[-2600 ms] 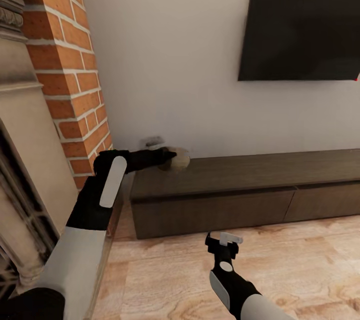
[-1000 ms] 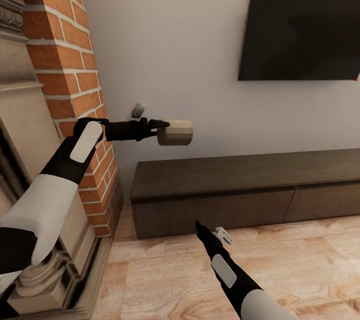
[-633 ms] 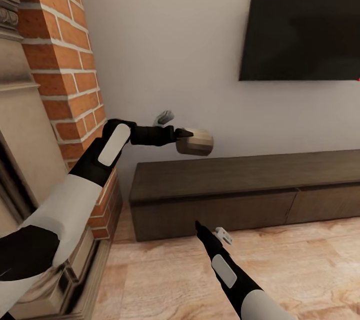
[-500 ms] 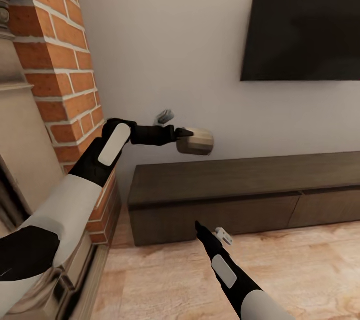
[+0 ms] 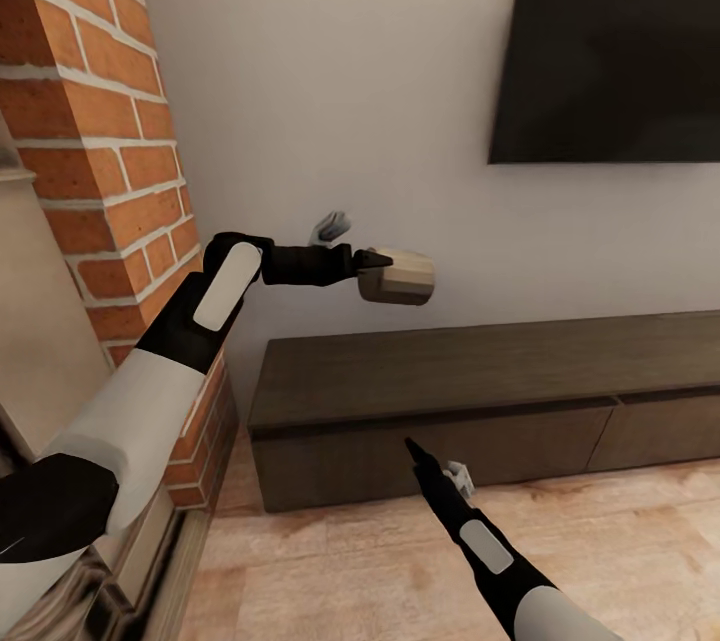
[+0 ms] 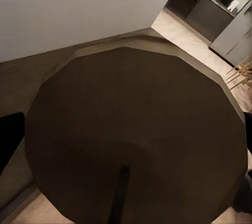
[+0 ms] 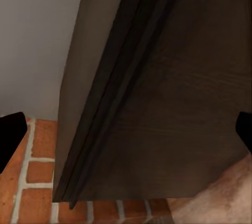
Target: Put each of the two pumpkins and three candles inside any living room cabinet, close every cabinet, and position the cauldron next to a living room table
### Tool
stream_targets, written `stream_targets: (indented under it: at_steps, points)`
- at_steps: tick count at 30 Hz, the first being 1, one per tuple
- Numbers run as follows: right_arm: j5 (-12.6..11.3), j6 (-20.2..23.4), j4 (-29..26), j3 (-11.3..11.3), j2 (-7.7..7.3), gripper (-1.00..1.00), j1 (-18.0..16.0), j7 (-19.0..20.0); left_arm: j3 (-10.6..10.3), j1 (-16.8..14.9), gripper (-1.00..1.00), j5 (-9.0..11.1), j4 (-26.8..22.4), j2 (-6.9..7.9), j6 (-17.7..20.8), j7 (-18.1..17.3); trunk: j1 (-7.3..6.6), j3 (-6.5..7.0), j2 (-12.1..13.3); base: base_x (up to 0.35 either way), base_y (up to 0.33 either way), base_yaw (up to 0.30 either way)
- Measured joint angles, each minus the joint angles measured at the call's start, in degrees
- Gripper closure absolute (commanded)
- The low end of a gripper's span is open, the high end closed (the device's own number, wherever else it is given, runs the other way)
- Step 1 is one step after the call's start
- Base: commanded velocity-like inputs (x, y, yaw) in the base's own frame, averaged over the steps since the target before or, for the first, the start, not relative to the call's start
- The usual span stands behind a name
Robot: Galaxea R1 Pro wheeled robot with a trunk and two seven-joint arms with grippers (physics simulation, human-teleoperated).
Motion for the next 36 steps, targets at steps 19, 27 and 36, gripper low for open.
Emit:
stream_targets:
  at_steps: [19, 27, 36]
  points:
    - [-0.97, 0.30, -6.22, -0.11, -0.55, -1.00, -0.01, -9.38, -0.04, 0.00, 1.00, 0.38, -2.75, -0.92, 0.19, 0.23, 0.42, -3.54, -0.21, 0.000, 0.000, 0.000]
    - [-2.11, 0.94, -6.37, -0.13, -3.12, -1.00, -0.01, -1.22, -0.23, 0.00, 1.00, -0.07, -2.86, -1.59, 0.16, 0.42, 0.49, -4.21, -0.25, 0.000, 0.000, 0.000]
    - [-4.81, 0.75, -5.97, -0.09, -3.31, -1.00, -0.01, -0.74, -0.31, 0.00, 1.00, 0.02, -2.87, -1.84, 0.17, 0.45, 0.57, -4.88, -0.30, 0.000, 0.000, 0.000]
